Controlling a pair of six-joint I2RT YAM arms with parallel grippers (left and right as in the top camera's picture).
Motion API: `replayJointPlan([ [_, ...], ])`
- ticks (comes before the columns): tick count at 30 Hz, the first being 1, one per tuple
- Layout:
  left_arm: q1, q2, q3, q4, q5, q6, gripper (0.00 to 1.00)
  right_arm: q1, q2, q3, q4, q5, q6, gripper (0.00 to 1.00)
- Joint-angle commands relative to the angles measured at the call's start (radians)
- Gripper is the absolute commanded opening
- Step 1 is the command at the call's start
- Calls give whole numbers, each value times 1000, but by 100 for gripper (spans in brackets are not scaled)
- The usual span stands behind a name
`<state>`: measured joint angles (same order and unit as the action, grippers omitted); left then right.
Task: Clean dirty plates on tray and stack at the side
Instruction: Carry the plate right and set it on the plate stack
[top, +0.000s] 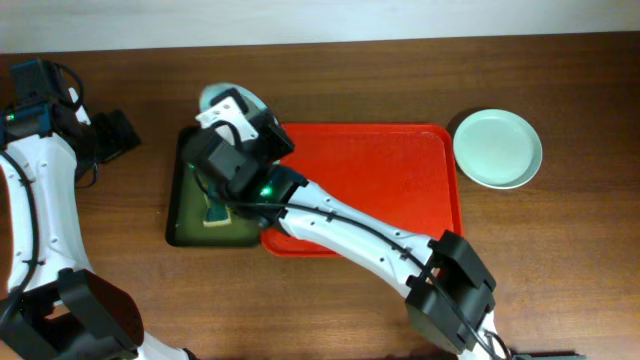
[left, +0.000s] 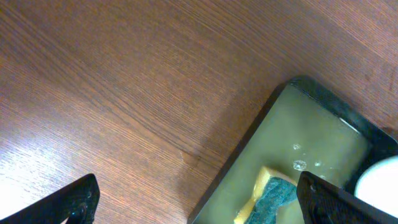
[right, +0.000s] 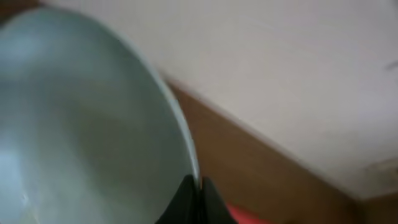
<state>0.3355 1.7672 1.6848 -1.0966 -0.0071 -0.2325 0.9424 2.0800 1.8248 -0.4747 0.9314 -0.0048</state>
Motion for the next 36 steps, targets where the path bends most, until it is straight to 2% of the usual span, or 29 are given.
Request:
replayJointPlan([
  [1,8,2,0,0,1,-13,99,-69,-11,9,-85,-215,324,4],
  [5,8,2,0,0,1,-13,100,-192,-11,9,-156,-549,489,4],
  [11,8,2,0,0,1,-13,99,-489,-11,9,-240,-1142,546,4],
  [14,8,2,0,0,1,-13,99,-676,-11,9,-330,-1319,545,4],
  [18,8,2,0,0,1,-13,99,-943,-11,9,-549,-1313,535,4],
  [22,8,2,0,0,1,-13,99,-1201,-11,9,-723,-1296,427,4],
  [25,8,2,0,0,1,-13,99,-1350,-11,8,-819,-1131,427,4],
  [29,8,2,0,0,1,-13,99,-1433,-11,8,-858,-1044,423,4],
  [36,8,2,0,0,1,-13,99,-1410,-11,8,-845,-971,424,4],
])
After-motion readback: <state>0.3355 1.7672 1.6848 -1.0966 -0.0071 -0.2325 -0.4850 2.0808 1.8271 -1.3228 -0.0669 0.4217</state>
